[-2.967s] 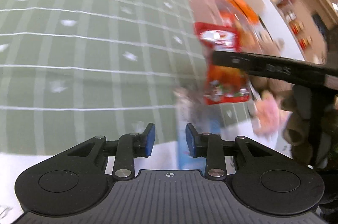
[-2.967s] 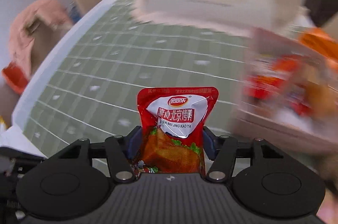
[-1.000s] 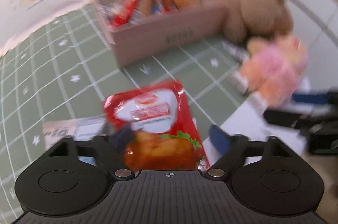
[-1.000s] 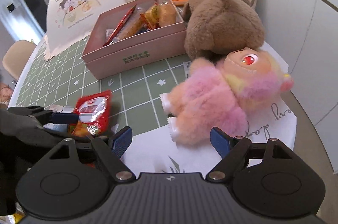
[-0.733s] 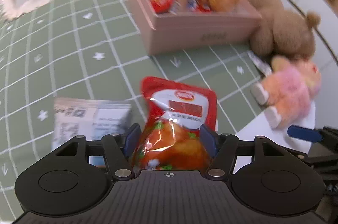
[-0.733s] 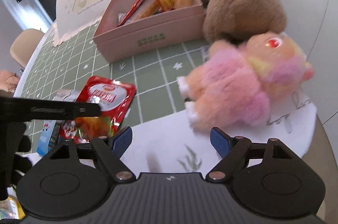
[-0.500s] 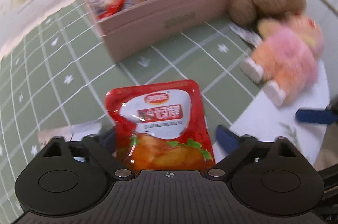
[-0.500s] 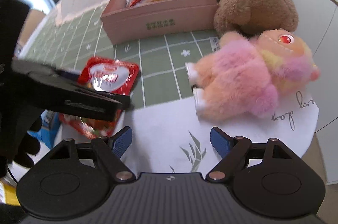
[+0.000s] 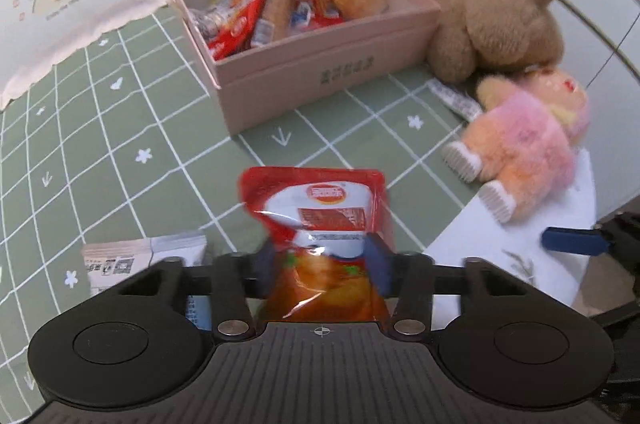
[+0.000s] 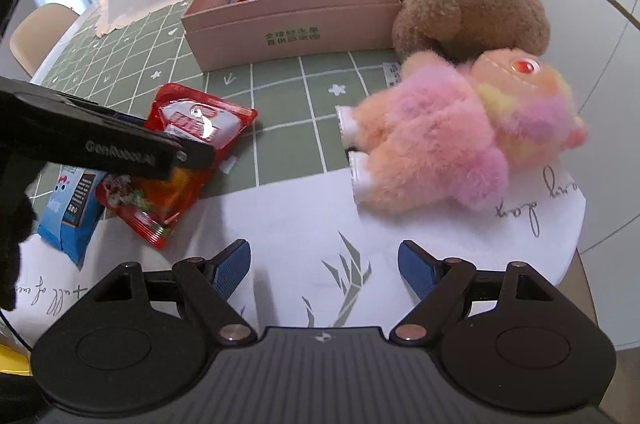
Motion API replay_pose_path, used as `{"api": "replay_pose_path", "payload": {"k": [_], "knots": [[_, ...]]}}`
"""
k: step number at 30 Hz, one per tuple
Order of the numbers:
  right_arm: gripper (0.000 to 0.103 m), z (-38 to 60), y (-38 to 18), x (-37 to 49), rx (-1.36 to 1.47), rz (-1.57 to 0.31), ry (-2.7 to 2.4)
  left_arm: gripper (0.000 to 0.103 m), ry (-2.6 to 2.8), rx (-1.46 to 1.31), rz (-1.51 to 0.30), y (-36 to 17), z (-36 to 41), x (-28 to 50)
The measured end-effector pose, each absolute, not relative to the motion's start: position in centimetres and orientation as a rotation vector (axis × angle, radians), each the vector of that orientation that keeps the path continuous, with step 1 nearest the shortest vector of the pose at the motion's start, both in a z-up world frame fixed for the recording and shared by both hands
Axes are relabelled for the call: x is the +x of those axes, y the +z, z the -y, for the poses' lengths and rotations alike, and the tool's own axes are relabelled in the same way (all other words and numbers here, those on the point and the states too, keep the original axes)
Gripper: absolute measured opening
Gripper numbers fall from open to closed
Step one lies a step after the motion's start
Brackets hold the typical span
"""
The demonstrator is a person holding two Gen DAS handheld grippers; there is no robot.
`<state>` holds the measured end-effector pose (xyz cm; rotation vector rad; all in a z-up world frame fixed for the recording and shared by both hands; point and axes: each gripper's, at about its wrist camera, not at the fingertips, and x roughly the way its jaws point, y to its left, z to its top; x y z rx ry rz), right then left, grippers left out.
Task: Organize snacks
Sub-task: 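Hold the chicken packet with the left tool while the right tool grasps the blue-white biscuit bag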
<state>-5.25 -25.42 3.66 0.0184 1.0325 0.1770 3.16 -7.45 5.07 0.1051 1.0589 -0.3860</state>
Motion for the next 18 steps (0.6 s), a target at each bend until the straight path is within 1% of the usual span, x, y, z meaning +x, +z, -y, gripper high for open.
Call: {"api": "replay_pose_path", "payload": {"k": [1, 2, 6, 9, 13, 14, 16, 17, 18], "knots": [[0.082, 25.2, 3.7, -5.2, 0.009, -1.021, 0.173, 0.038, -0.388, 0.091, -1.056, 5.2, 7.2, 3.2], [0.082, 24.9, 3.7, -5.0, 0.002, -1.016, 0.171, 0.037, -0.389, 0.075, -1.058, 5.2, 6.9, 3.2], [0.082, 24.4, 3.6, -3.8, 0.040, -1.037, 0.190, 0.035, -0.384, 0.039, -1.054, 5.0, 5.9, 2.9], [0.082, 23.9, 3.2, -3.4, 0.043, -1.046, 0.192, 0.035, -0.393, -0.006, -1.069, 4.9, 4.8, 3.0], [0.080, 22.6, 2.7, -3.3, 0.003, -1.038, 0.241, 0.039, -0.476, -0.139, -1.113, 3.8, 3.8, 3.7], [0.078, 22.2, 2.6, -3.5, -0.014, -1.034, 0.257, 0.043, -0.489, -0.176, -1.124, 3.3, 3.5, 3.9], [0.070, 21.0, 2.5, -4.1, -0.088, -1.009, 0.268, 0.042, -0.502, -0.209, -1.121, 2.9, 3.4, 3.9], [0.064, 20.6, 2.5, -4.6, -0.121, -0.994, 0.280, 0.042, -0.509, -0.203, -1.117, 2.9, 3.6, 3.8], [0.059, 20.4, 2.5, -4.9, -0.135, -0.985, 0.289, 0.042, -0.518, -0.192, -1.117, 2.9, 3.8, 3.8]]}}
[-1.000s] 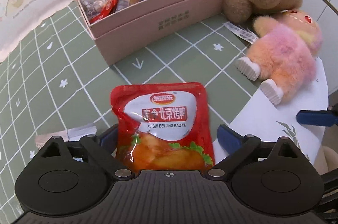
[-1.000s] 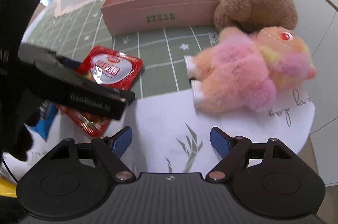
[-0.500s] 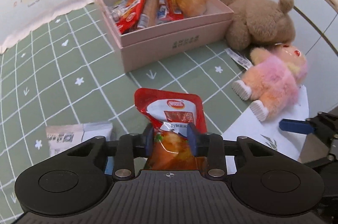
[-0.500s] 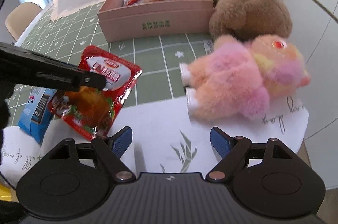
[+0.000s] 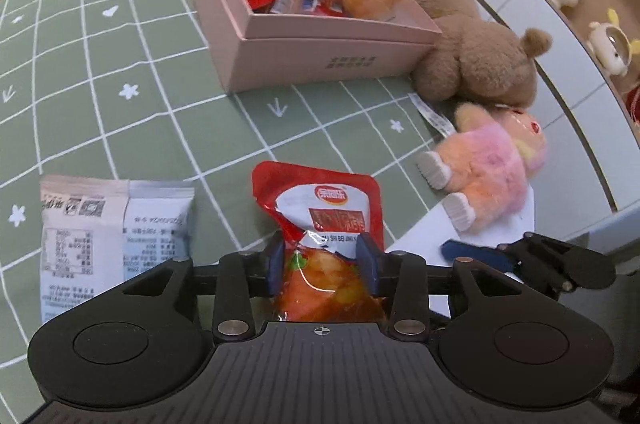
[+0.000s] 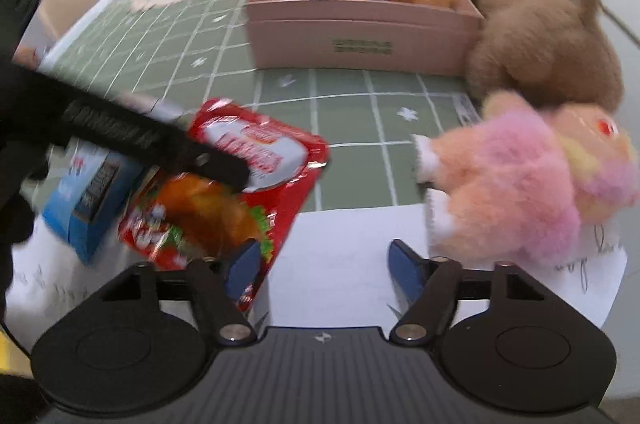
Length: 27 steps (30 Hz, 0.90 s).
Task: Organize snacks
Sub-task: 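Hold the chicken packet with the left tool while the right tool grasps the blue-white biscuit bag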
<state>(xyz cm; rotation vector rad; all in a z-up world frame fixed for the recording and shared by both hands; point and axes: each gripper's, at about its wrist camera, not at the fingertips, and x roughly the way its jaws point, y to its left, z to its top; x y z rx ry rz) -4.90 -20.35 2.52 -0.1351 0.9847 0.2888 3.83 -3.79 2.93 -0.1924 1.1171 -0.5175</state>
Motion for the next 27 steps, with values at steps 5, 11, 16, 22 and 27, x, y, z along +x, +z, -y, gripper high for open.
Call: {"api": "replay_pose_path", "payload": {"k": [5, 11, 16, 22, 27], "knots": [[0.059, 20.6, 2.7, -5.6, -0.133, -0.975, 0.317, 0.042, -0.599, -0.200, -1.158, 2.9, 4.8, 3.8], [0.058, 22.0, 2.7, -6.0, -0.089, -0.962, 0.349, 0.035, -0.626, -0.190, -1.207, 2.8, 5.3, 3.8], [0.058, 23.0, 2.6, -6.2, -0.062, -0.951, 0.331, 0.034, -0.604, -0.295, -1.245, 2.1, 5.0, 3.9], [0.058, 23.3, 2.5, -6.4, -0.063, -0.939, 0.320, 0.035, -0.554, -0.231, -1.207, 2.7, 6.3, 3.0], [0.060, 23.4, 2.6, -6.2, -0.046, -0.960, 0.308, 0.028, -0.555, -0.255, -1.149, 3.3, 5.5, 1.9]]}}
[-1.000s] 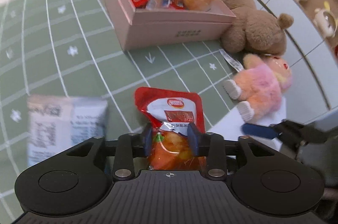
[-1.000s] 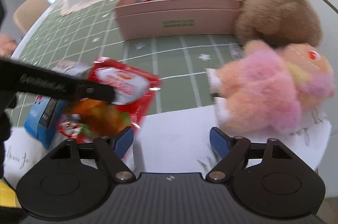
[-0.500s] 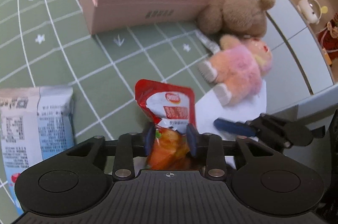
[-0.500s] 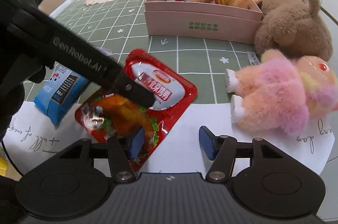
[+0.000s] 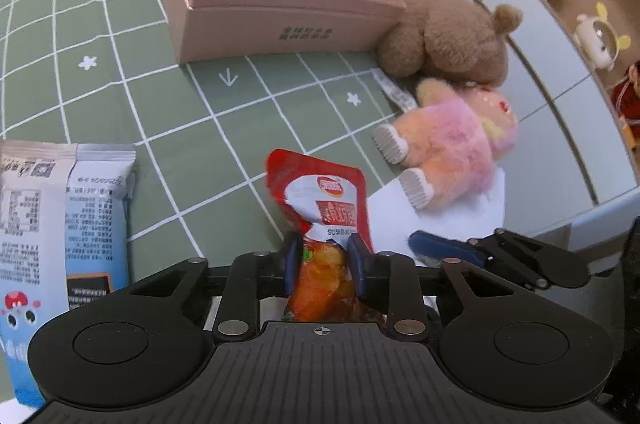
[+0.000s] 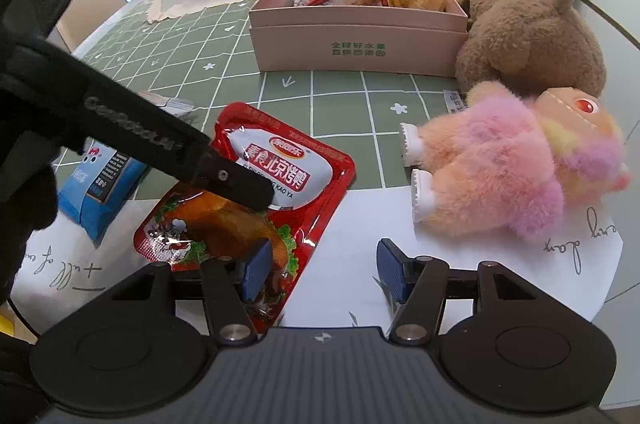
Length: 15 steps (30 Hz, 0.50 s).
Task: Organize snacks
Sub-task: 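Hold the chicken packet with the left tool while the right tool grasps the blue-white biscuit bag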
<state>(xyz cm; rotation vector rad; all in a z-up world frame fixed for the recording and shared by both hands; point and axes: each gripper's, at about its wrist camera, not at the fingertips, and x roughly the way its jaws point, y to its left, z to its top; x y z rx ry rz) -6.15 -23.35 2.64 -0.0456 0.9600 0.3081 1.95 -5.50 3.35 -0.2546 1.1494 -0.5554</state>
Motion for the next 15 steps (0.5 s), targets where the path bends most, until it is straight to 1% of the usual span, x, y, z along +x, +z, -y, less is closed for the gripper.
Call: {"api": "replay_pose_path", "payload": {"k": [3, 7, 8, 9, 11, 15], "knots": [[0.065, 23.6, 2.7, -5.8, 0.009, -0.976, 0.316, 0.025, -0.557, -0.251, -1.088, 4.6, 4.9, 0.9], [0.067, 22.7, 2.9, -4.6, 0.079, -0.994, 0.358, 0.023, -0.520, -0.250, -1.004, 6.2, 3.0, -0.5], [0.070, 22.2, 3.0, -4.2, 0.088, -0.994, 0.370, 0.023, -0.494, -0.266, -0.993, 6.5, 2.2, -0.8], [0.076, 21.4, 3.1, -3.7, 0.099, -0.996, 0.381, 0.023, -0.465, -0.285, -0.977, 7.0, 0.9, -0.9], [0.083, 20.0, 3.1, -2.5, 0.116, -1.020, 0.377, 0.023, -0.399, -0.303, -0.946, 8.0, -1.6, -1.4], [0.083, 16.9, 2.8, -0.1, 0.245, -1.116, 0.405, 0.023, -0.233, -0.361, -0.852, 10.5, -8.8, -3.4]]}}
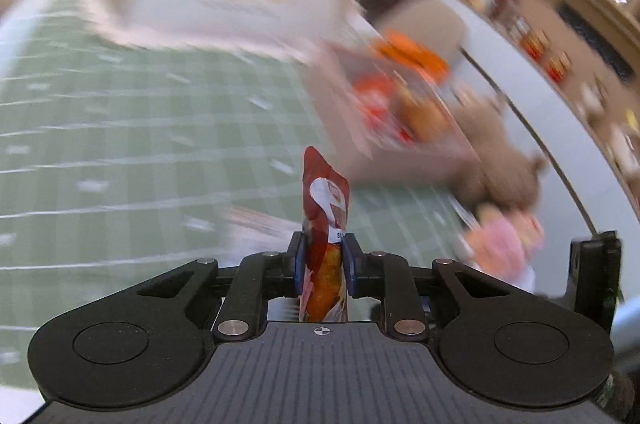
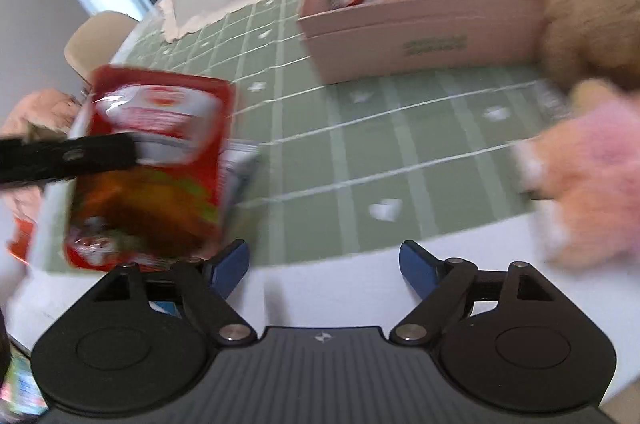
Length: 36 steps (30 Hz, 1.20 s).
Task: Organize snacks
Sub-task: 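Hold the chicken packet with the left tool while the right tool grasps the blue-white biscuit bag, then carry both packets to the pink box and release them inside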
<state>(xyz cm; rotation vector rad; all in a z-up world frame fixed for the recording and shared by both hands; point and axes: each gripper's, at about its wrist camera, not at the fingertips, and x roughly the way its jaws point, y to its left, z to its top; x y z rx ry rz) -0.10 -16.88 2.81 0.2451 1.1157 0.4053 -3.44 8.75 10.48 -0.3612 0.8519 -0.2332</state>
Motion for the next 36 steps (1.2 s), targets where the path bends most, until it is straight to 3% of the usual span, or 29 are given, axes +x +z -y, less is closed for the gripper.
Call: {"api": "replay_pose_path", "payload": {"k": [7, 13, 17, 18, 21, 27, 31, 36], "knots": [[0.091, 7.8, 2.8, 1.5, 0.122, -1.181, 0.340, 0.023, 0.007, -0.393, -0.795, 11.3, -18.0, -6.6], [0.103, 0.8, 1.7, 1.6, -0.131, -1.156, 0.273, 0.023, 0.022, -0.482, -0.796, 9.7, -20.3, -7.9], [0.100, -0.3, 1.7, 0.9, -0.194, -1.142, 0.325, 0.023, -0.019, -0.507, -0.802, 8.8, -20.3, -8.2], [0.090, -0.1, 2.1, 0.5, -0.218, -1.137, 0.362, 0.023, -0.039, -0.514, -0.805, 8.6, -20.0, -8.1], [0.081, 2.0, 3.5, -0.2, -0.272, -1.122, 0.387, 0.023, -0.103, -0.520, -0.806, 8.6, -18.6, -7.8], [0.081, 11.3, 11.0, -0.6, -0.152, -1.002, 0.267, 0.023, -0.299, -0.535, -0.739, 11.9, -14.3, -5.2], [0.081, 17.5, 17.4, -0.7, -0.086, -0.818, 0.155, 0.023, -0.453, -0.514, -0.599, 16.9, -11.1, -1.2], [0.082, 22.1, 20.7, -1.4, -0.048, -0.678, 0.077, 0.023, -0.575, -0.465, -0.463, 22.9, -6.4, 4.9]]}}
